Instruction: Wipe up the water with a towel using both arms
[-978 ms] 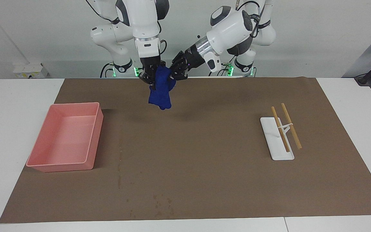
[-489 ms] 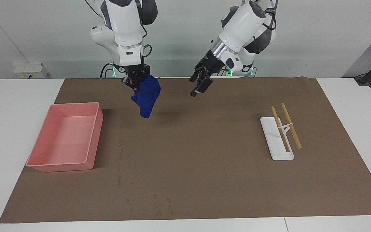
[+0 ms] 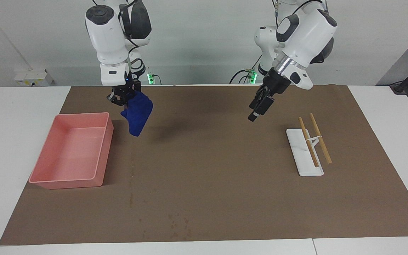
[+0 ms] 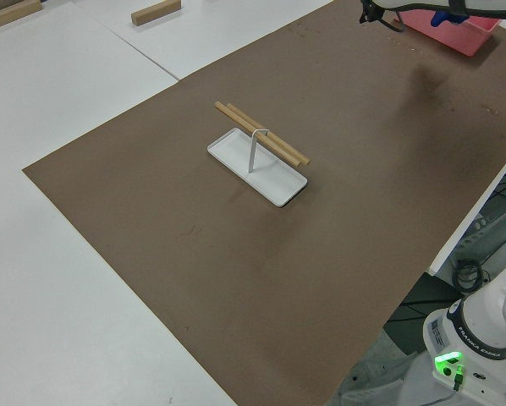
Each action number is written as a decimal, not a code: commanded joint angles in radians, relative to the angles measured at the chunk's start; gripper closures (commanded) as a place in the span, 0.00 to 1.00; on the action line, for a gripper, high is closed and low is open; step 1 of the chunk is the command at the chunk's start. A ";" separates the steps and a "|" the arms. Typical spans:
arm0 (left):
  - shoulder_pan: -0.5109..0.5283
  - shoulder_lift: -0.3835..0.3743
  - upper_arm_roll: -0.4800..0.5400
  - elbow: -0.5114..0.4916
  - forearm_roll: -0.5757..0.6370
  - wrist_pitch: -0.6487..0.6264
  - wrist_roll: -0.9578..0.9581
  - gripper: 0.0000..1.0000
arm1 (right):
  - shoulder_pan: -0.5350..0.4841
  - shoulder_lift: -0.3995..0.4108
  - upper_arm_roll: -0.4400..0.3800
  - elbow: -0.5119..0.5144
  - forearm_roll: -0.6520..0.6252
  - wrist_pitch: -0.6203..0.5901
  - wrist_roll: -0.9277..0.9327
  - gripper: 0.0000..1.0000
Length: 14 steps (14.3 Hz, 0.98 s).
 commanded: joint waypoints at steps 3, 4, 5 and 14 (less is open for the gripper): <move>0.052 -0.001 -0.009 0.065 0.185 -0.176 0.329 0.00 | -0.072 -0.001 0.012 -0.089 -0.003 0.023 0.020 1.00; 0.058 0.007 -0.007 0.091 0.225 -0.232 0.419 0.00 | -0.077 0.012 0.012 -0.100 0.000 0.019 0.046 1.00; 0.069 0.015 -0.007 0.116 0.258 -0.279 0.490 0.00 | -0.080 0.016 0.012 -0.122 0.000 0.021 0.067 1.00; 0.170 0.016 -0.007 0.176 0.415 -0.547 1.054 0.00 | -0.078 0.118 0.013 -0.214 0.008 0.216 0.173 1.00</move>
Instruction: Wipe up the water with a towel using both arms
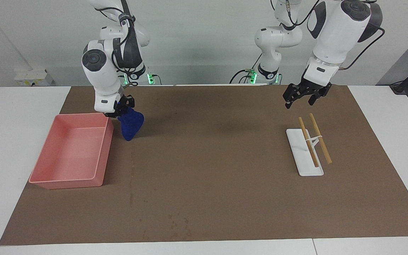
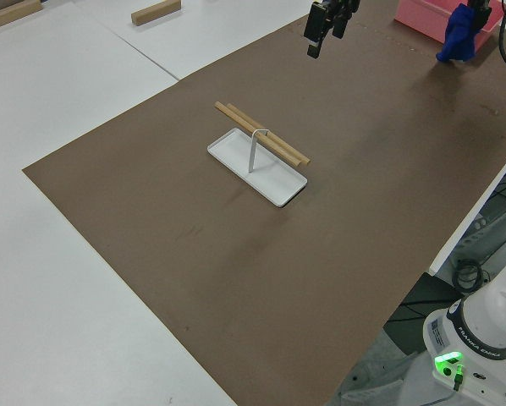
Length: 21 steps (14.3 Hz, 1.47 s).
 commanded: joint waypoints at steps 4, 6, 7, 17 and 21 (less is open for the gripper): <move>0.028 0.006 -0.010 0.000 0.023 -0.026 0.055 0.00 | -0.001 0.140 0.011 -0.006 0.004 0.248 0.075 1.00; 0.067 0.013 -0.006 0.016 -0.018 -0.029 0.049 0.00 | -0.001 0.154 0.011 0.004 0.004 0.288 0.073 1.00; 0.056 0.019 0.025 0.025 -0.047 -0.036 0.048 0.00 | -0.001 0.164 0.011 0.010 0.003 0.322 0.073 1.00; -0.041 0.001 0.185 0.034 -0.047 -0.046 0.164 0.00 | -0.037 0.263 0.008 0.203 -0.102 0.405 -0.080 1.00; -0.022 0.003 0.165 0.057 -0.041 -0.065 0.165 0.00 | -0.024 0.342 0.010 0.268 -0.117 0.474 -0.072 1.00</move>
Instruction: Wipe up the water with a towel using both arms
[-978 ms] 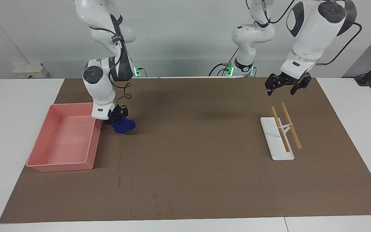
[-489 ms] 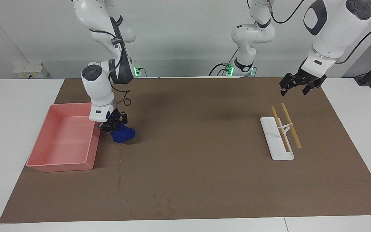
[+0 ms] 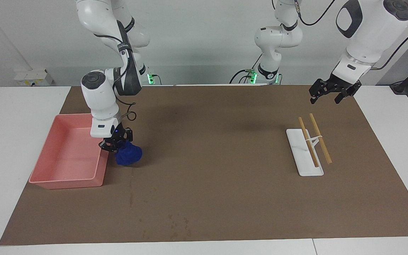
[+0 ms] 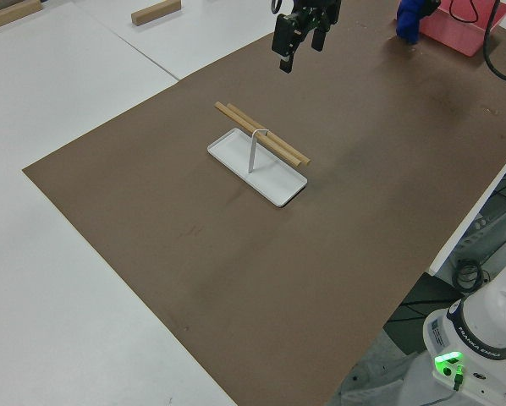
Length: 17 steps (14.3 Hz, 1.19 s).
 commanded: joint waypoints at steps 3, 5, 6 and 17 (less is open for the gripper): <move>0.028 0.062 -0.041 0.205 0.025 -0.223 0.017 0.00 | 0.001 0.099 0.008 0.119 -0.024 0.039 -0.007 1.00; 0.026 0.053 -0.044 0.231 0.027 -0.233 0.008 0.00 | 0.003 0.137 0.008 0.151 -0.023 0.062 -0.007 1.00; 0.028 0.050 -0.056 0.222 0.025 -0.213 0.005 0.00 | 0.003 0.155 0.009 0.163 -0.023 0.076 -0.005 1.00; 0.029 0.010 -0.061 0.140 0.024 -0.179 0.008 0.00 | 0.018 0.286 0.015 0.165 -0.003 0.213 0.182 1.00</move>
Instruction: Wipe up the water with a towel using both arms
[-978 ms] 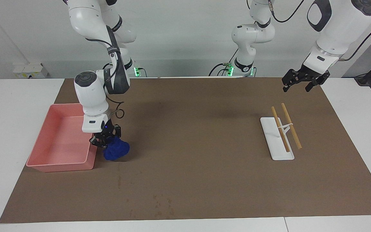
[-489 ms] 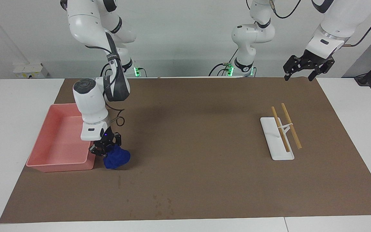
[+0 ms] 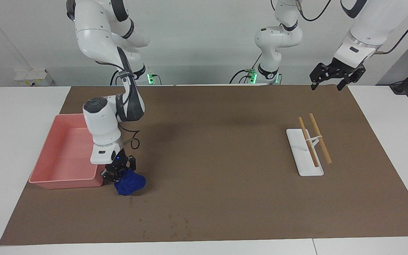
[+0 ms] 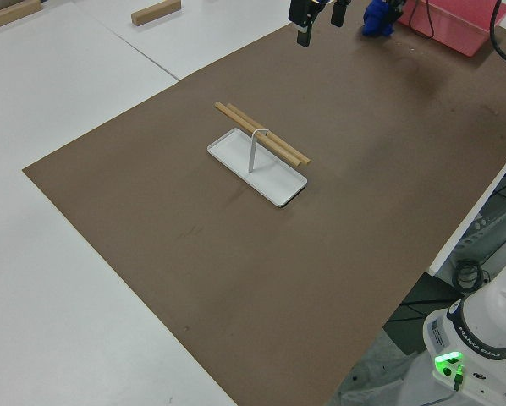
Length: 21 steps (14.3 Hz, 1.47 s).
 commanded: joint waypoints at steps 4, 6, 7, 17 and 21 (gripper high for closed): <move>0.014 -0.012 -0.014 -0.022 0.013 0.009 0.004 0.00 | 0.002 -0.005 0.010 -0.066 0.005 -0.003 0.129 1.00; 0.014 -0.014 -0.014 -0.022 0.013 0.009 0.004 0.00 | -0.004 -0.014 0.010 -0.077 0.016 -0.045 0.137 1.00; 0.014 -0.014 -0.014 -0.022 0.013 0.009 0.004 0.00 | -0.004 -0.019 0.010 -0.083 0.046 -0.063 0.140 1.00; 0.019 -0.011 -0.001 -0.018 0.014 0.041 -0.011 0.00 | -0.006 -0.061 0.010 -0.092 0.105 -0.299 0.140 1.00; 0.042 -0.029 -0.001 -0.050 0.014 0.032 -0.012 0.00 | -0.006 -0.092 0.010 -0.094 0.125 -0.428 0.140 1.00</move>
